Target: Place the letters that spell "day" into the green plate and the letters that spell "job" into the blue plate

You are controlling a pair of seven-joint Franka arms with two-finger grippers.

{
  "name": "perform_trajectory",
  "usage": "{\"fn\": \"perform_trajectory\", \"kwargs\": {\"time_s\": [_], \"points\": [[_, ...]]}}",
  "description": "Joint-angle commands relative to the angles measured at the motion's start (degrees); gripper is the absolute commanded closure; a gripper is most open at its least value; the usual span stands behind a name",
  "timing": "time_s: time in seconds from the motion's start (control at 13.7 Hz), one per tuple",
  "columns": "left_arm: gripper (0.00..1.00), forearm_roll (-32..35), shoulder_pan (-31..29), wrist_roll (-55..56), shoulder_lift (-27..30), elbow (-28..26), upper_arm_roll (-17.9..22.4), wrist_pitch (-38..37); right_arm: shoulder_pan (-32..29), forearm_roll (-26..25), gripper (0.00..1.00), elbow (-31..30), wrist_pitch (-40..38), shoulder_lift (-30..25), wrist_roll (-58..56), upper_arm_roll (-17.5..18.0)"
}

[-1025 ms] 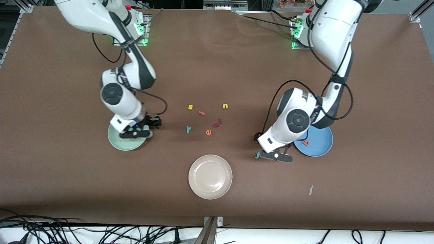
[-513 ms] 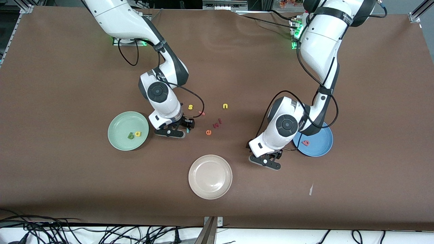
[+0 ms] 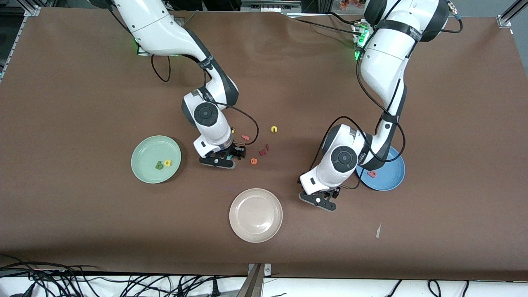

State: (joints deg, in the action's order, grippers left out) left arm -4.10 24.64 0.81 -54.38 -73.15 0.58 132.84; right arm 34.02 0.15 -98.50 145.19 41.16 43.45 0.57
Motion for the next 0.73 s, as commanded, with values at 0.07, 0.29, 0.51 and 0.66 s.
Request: {"fn": "perform_trajectory", "kwargs": {"time_s": [0.07,0.29,0.51,0.66], "points": [[0.07,-0.2,0.2,-1.3,-2.5,2.4,0.5,-0.1,1.0,-2.7,0.42,0.0,0.6,0.6,1.8,-1.2],[0.45,-0.2,0.3,-1.2,-2.4,2.2,0.4,-0.2,1.0,-3.2,0.56,-0.6,0.6,0.5,1.8,-1.4],[0.80,-0.1,0.3,-1.3,-2.4,2.0,0.4,-0.2,1.0,-4.0,0.71,-1.3,1.0,0.4,1.7,-1.4],[0.99,0.0,0.4,-1.3,-2.4,1.8,0.4,-0.2,1.0,-4.2,0.80,-1.3,0.9,0.2,1.4,-1.4]]}}
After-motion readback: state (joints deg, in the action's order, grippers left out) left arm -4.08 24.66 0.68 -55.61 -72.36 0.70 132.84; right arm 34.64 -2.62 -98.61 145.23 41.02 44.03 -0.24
